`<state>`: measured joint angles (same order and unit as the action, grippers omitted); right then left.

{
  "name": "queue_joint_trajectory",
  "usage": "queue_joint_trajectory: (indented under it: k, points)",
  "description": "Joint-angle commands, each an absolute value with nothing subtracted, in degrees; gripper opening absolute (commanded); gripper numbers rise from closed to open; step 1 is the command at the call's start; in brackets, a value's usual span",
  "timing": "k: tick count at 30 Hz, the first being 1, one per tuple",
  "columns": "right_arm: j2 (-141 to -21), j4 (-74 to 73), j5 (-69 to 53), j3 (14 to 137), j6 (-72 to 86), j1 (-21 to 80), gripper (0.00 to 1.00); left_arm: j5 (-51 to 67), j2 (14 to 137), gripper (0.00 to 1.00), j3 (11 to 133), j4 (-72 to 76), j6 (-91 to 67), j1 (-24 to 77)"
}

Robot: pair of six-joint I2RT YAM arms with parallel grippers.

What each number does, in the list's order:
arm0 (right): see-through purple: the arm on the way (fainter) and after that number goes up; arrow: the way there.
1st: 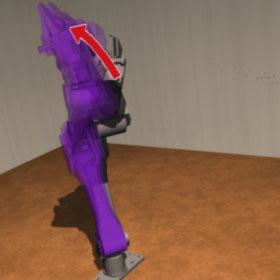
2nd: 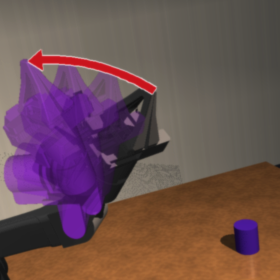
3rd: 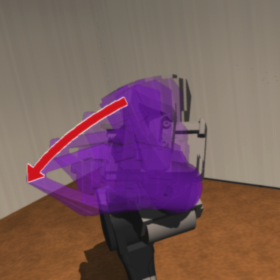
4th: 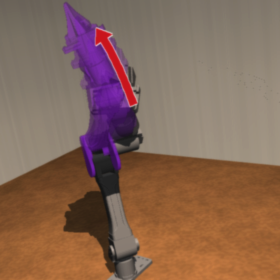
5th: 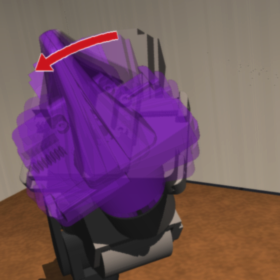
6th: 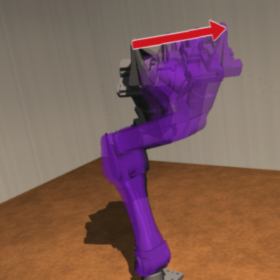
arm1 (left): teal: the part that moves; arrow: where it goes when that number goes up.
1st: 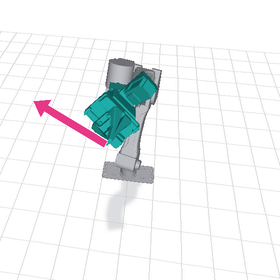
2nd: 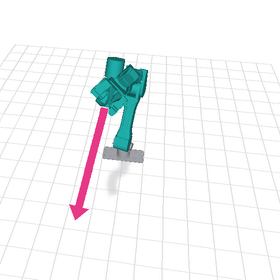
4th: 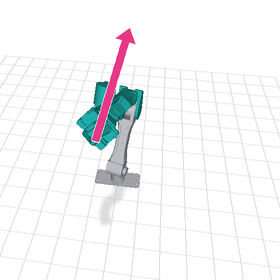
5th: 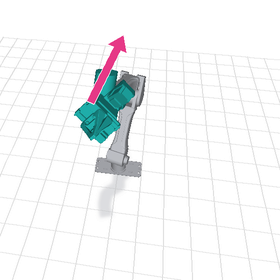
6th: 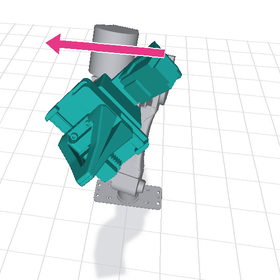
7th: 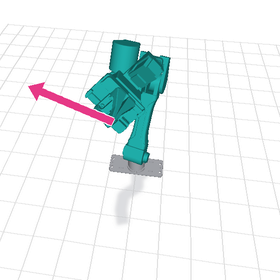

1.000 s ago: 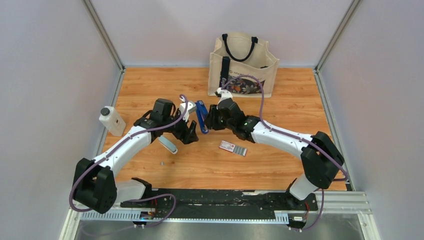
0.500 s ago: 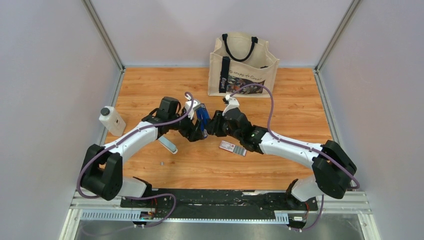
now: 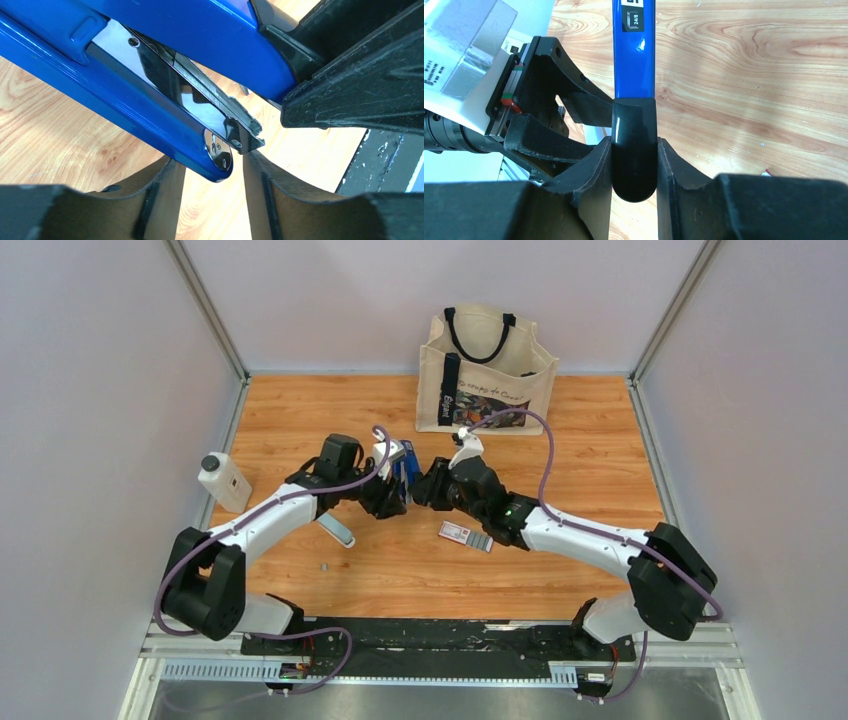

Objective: Unload the staples from the stapler

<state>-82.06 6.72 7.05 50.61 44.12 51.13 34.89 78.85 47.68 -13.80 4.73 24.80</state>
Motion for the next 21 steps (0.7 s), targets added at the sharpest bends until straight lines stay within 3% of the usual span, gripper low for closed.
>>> queue_joint_trajectory:
  k: [1, 15, 21]
  points:
    - [-78.1, 14.7, 5.9, 50.5, 46.5, 52.1, 0.00, 34.5, 76.4, 0.50, 47.3, -8.9, 7.4, 25.1]
    - [-71.3, 12.7, 1.9, 41.1, 41.2, 52.2, 0.00, 19.2, 74.0, 0.28, 45.3, -9.2, 25.2, 27.2]
    - [-68.6, 14.8, -3.2, 36.0, 40.7, 52.4, 0.00, 10.6, 75.8, 0.25, 45.7, -8.9, 27.9, 29.8]
